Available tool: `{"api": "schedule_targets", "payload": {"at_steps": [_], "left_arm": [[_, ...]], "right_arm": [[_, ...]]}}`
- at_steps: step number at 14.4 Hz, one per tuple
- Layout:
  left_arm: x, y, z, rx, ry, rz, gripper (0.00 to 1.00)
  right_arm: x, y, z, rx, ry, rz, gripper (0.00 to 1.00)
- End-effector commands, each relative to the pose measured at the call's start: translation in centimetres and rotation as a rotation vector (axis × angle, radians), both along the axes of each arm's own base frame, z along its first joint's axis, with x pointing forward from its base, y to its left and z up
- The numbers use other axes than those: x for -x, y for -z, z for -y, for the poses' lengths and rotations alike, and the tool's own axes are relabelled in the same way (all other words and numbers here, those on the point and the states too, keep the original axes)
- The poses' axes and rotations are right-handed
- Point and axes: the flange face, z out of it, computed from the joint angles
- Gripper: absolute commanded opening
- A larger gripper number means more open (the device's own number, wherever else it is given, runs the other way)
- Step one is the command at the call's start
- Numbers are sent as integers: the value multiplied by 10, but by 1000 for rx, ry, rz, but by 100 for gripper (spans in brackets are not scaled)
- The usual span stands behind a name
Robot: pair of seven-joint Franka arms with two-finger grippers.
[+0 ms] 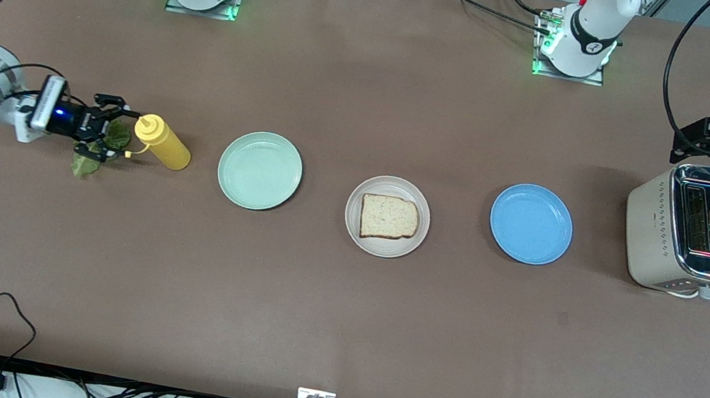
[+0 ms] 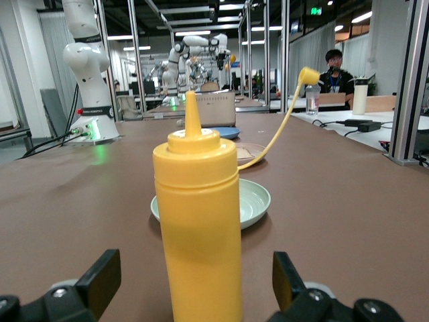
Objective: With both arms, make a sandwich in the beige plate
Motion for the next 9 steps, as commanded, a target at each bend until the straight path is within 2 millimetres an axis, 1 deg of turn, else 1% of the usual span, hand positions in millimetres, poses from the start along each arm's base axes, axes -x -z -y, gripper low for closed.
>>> {"api": "schedule_targets", "payload": {"at_steps": [1, 2, 5, 6, 8, 9], "left_arm": [[3, -2, -2, 15, 7, -3, 100], [3, -2, -1, 14, 8, -3, 100], [3, -2, -2, 15, 7, -3, 100], [3, -2, -1, 14, 8, -3, 100], [3, -2, -2, 15, 7, -3, 100], [3, -2, -2, 15, 7, -3, 100]], "right_arm": [[-21, -57, 16, 92, -40, -32, 100], [-30, -79, 22, 140, -55, -47, 100], [-53, -134, 29, 253, -69, -92, 100], [-60, -156, 25, 296, -75, -109, 100], [-71, -195, 15, 384, -72, -143, 100], [-75, -210, 7, 417, -70, -159, 100]]}}
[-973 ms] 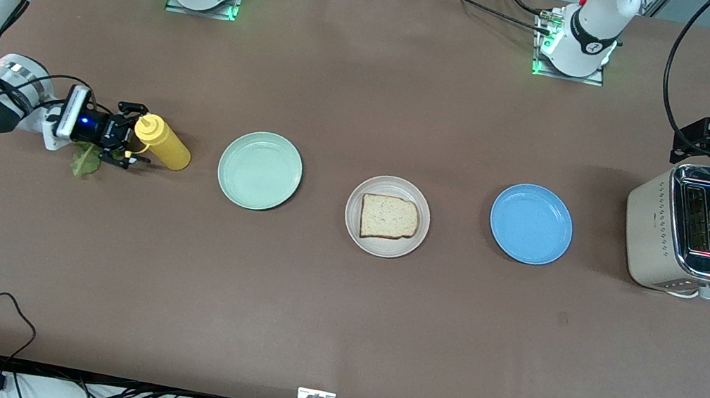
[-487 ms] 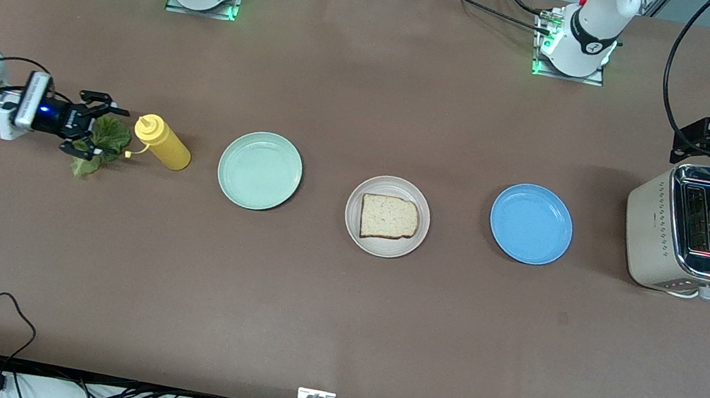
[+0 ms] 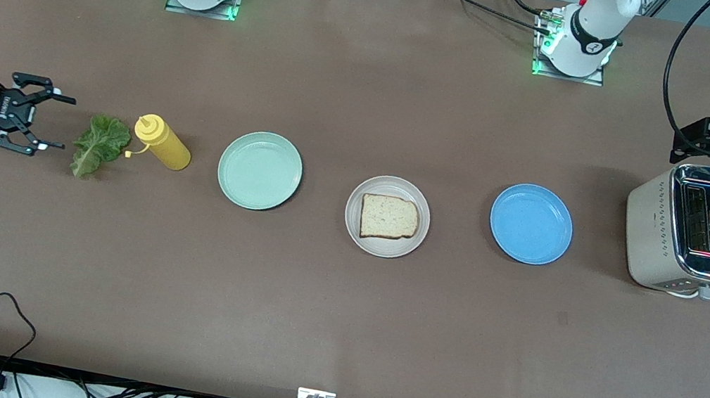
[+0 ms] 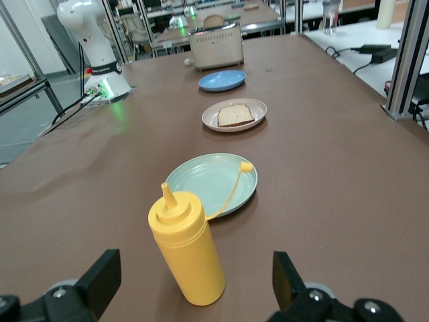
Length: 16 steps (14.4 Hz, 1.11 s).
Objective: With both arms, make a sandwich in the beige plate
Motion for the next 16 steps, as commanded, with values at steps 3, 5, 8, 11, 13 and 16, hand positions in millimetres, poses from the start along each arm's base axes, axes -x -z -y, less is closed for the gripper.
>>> {"api": "schedule_targets", "payload": {"at_steps": [3, 5, 8, 11, 13, 16], "left_arm": [[3, -2, -2, 15, 7, -3, 100], [3, -2, -2, 15, 7, -3, 100], [3, -2, -1, 14, 8, -3, 100], [3, -2, -3, 15, 5, -3, 100], [3, -1, -2, 15, 8, -4, 100], [3, -1, -5, 15, 3, -4, 100]], "right_arm": [[-16, -78, -47, 210, 21, -68, 100], [-26, -110, -70, 309, 39, -93, 100], [-39, -153, -103, 443, 76, -140, 100], [-39, -187, -132, 557, 166, -213, 100], [-35, -210, -150, 639, 257, -246, 100], [-27, -232, -167, 764, 409, -325, 100]]}}
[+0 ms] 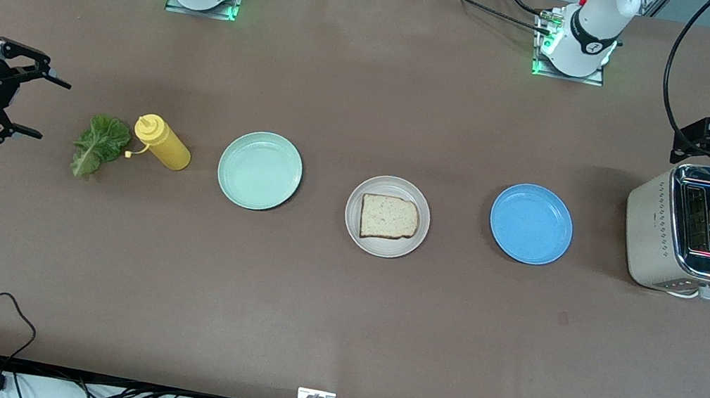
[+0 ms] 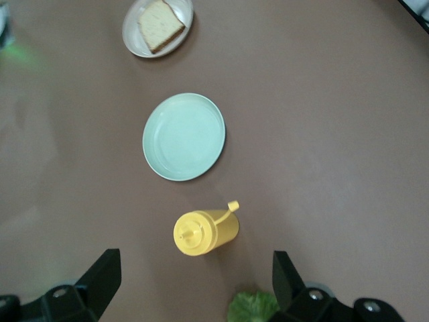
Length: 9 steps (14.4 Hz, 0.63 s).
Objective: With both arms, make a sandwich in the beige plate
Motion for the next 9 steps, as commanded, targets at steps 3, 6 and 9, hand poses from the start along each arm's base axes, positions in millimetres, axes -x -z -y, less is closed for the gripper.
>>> {"api": "schedule_targets", "payload": {"at_steps": [3, 6, 9], "left_arm": [[2, -2, -8, 16, -6, 0, 100], [3, 0, -13, 14, -22, -13, 100], [-2, 7, -29, 16, -56, -22, 100]], "right_arm": [[12, -43, -37, 191, 229, -22, 100], [19, -56, -63, 265, 413, -54, 100], [21, -57, -73, 321, 536, -76, 100]]}}
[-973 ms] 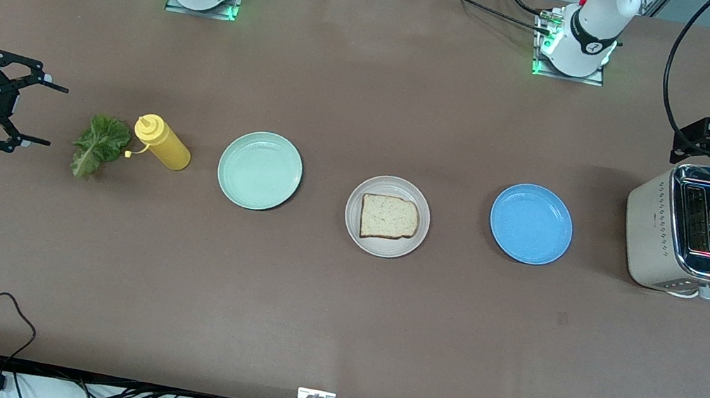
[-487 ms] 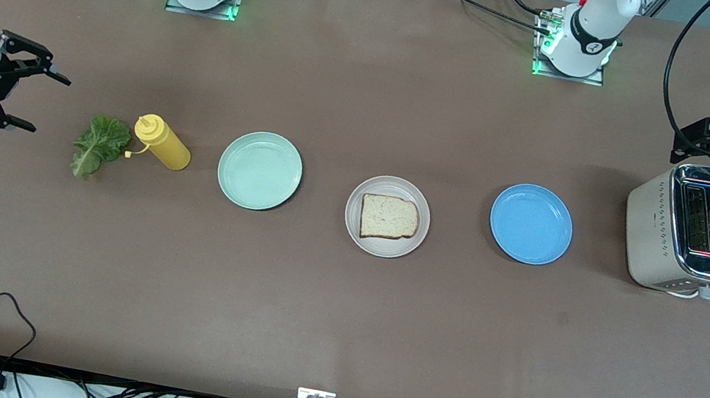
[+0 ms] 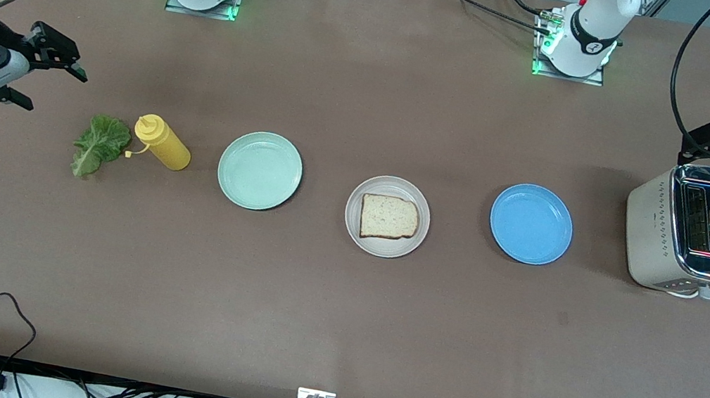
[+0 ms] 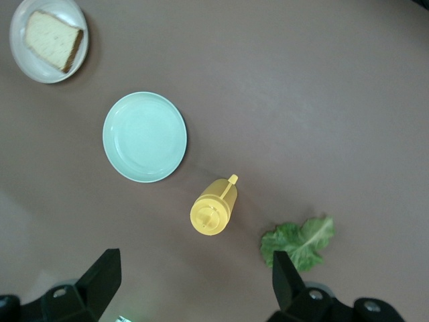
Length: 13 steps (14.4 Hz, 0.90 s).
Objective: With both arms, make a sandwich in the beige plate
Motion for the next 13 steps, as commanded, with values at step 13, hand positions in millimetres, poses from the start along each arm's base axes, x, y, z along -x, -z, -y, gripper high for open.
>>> {"api": "schedule_targets", "payload": {"at_steps": [13], "left_arm": [[-10, 16, -14, 14, -28, -41, 100]], "right_arm": [[55, -51, 18, 148, 568, 7, 100]]}}
